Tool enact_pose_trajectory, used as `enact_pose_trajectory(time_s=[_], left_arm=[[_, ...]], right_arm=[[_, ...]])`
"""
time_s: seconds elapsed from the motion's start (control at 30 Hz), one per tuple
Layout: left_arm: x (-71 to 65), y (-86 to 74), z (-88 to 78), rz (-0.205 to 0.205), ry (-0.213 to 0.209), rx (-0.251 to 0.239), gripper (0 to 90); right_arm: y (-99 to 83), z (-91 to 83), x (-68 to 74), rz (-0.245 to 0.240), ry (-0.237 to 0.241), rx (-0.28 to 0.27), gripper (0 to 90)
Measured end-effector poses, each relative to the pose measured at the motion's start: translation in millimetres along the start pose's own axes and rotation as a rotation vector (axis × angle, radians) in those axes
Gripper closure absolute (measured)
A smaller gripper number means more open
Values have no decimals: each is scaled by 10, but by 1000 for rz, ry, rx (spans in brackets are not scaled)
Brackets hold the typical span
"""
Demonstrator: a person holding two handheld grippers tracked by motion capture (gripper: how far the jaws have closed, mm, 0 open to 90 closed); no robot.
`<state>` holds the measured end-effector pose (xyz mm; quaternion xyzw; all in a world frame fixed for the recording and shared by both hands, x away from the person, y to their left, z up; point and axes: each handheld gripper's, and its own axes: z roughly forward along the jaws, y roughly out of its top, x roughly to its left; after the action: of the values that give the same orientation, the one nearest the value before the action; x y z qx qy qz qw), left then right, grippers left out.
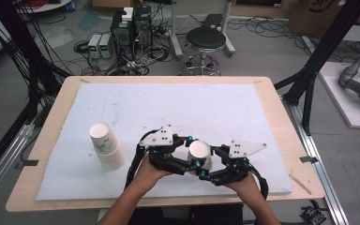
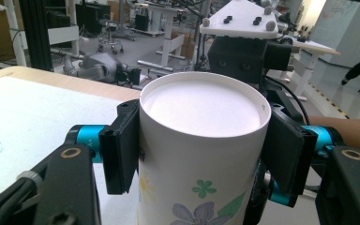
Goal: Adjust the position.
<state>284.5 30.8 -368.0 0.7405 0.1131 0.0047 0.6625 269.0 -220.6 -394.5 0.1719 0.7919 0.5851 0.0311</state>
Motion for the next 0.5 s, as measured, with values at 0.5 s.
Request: enact_pose_trajectory(time_s=[0.5], left_arm=[[-52, 48, -99, 60, 29, 69, 159]], right_arm=[[72, -26, 43, -73, 8, 74, 350]])
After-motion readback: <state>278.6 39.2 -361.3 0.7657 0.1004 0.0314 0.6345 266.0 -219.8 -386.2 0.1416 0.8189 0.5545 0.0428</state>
